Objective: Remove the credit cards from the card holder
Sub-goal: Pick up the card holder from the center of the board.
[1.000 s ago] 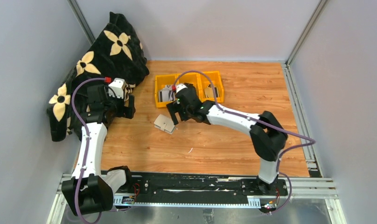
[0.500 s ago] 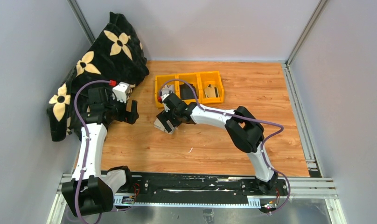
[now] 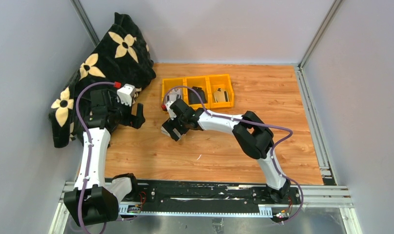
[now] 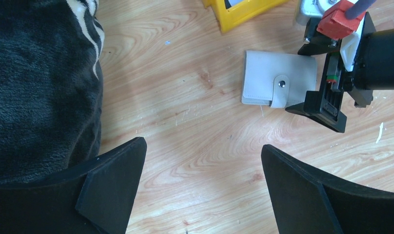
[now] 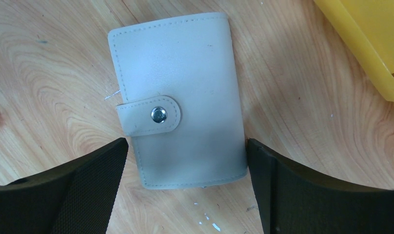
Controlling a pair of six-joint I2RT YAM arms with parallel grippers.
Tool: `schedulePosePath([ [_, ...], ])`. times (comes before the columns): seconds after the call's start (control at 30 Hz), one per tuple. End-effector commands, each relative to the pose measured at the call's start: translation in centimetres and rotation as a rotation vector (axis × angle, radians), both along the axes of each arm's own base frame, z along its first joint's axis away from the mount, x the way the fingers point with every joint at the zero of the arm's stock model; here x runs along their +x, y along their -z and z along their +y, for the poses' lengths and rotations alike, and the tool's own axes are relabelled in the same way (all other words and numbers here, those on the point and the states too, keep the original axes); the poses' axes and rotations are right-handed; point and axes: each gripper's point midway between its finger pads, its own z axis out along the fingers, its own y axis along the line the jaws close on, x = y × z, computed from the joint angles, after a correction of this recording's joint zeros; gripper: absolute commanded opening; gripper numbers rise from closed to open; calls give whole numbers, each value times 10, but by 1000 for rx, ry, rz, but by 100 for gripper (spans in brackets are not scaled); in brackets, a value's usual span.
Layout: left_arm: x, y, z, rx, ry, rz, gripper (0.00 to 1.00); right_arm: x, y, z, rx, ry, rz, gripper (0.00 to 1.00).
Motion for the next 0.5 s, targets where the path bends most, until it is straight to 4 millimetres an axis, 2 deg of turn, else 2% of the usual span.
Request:
schedulePosePath([
  [0.0,1,-11,-2,-9,14,-13,100,-18,21,-4,-48,-37,17,95],
  [0.07,1,-14,-3,-15,14,-14,100,-20,22,-4,-61,-39,-9,95],
  [0.33,1,-15,-6,-35,18,-8,100,-24,24,-13,-143,2,-187,79],
  [0.47,2,-17,-10,-64,24,-4,100,-24,13,-14,-123,26,-228,72],
])
